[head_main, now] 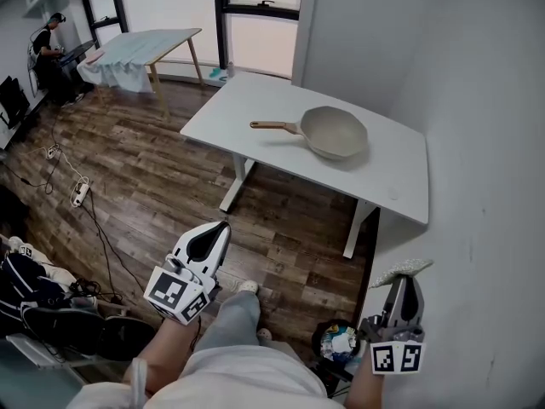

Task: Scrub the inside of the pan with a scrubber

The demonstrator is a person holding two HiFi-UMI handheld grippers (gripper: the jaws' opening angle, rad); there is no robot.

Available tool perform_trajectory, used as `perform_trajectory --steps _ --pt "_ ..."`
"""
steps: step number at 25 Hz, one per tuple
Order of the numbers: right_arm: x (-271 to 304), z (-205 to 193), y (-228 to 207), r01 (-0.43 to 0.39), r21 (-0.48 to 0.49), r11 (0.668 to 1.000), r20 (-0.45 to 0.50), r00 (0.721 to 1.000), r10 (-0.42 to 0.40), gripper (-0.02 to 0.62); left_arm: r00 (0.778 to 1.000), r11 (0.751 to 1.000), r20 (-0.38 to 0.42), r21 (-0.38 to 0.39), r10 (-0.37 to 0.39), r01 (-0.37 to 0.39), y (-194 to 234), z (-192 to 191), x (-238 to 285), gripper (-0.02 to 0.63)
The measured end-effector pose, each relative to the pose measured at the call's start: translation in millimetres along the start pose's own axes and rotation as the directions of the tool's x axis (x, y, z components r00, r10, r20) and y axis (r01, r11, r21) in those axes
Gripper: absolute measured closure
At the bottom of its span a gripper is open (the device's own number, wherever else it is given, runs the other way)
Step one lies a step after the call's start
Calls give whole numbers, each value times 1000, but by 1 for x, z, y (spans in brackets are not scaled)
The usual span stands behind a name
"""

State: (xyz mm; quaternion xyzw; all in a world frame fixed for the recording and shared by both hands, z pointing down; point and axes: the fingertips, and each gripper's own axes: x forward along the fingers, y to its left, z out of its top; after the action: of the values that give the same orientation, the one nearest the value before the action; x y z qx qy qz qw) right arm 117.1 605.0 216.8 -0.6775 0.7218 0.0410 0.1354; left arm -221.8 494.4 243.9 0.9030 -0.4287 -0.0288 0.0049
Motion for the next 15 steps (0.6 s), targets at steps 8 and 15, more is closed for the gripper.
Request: perform_trajectory --steps 8,15 --pt "25 -11 -13 -4 0 1000 -12 1000 4 568 1000 1000 -6 4 -3 3 10 -8 28 592" --pt "50 -16 -17 4 -11 1000 -29 1000 -4 568 1000 1000 -6 -2 -18 18 27 -8 55 592"
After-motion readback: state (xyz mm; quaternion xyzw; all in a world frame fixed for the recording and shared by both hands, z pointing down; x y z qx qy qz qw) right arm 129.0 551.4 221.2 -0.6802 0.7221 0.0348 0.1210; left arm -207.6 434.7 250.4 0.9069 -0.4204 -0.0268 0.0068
